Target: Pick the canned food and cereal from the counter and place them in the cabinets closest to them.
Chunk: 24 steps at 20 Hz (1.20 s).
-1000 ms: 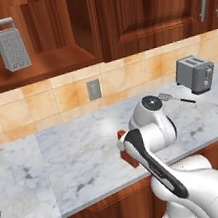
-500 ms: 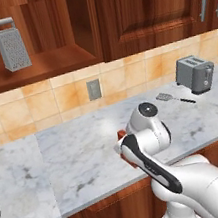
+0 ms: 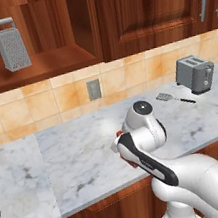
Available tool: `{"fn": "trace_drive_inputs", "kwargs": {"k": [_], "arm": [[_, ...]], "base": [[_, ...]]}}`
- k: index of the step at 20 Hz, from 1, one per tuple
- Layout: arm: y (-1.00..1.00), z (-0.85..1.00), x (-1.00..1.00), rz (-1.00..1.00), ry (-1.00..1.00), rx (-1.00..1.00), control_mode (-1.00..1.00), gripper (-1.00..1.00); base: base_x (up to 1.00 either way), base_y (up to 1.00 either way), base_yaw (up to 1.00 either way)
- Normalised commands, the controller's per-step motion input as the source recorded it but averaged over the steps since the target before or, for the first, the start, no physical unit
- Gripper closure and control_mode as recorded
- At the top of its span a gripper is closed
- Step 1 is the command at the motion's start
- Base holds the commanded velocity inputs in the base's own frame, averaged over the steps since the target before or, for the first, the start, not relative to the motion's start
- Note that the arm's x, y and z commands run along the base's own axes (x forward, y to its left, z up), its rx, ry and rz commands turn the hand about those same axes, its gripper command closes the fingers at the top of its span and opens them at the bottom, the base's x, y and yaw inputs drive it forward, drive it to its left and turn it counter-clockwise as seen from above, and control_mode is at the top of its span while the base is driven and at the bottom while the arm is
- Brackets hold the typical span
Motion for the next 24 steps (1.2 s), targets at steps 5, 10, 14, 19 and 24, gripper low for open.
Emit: {"fn": "trace_drive_inputs", "kwargs": {"k": [5, 10, 14, 19, 24], "arm": [[0.00, 0.10, 0.00, -0.01, -0.01, 0.01, -1.00, 1.00], [0.03, 0.43, -0.06, -0.04, -0.06, 0.01, -1.00, 1.00], [0.13, 0.57, -0.11, -0.07, -0.14, 0.02, -1.00, 1.00], [0.12, 0.67, -0.20, -0.06, -0.12, 0.03, -1.00, 1.00], [0.07, 0.76, -0.16, -0.07, -0.08, 0.04, -1.00, 1.00]], "base": [[0.00, 0.00, 0.00], [0.00, 0.00, 0.00], [0.00, 0.00, 0.00], [0.00, 0.00, 0.00], [0.00, 0.00, 0.00]]}}
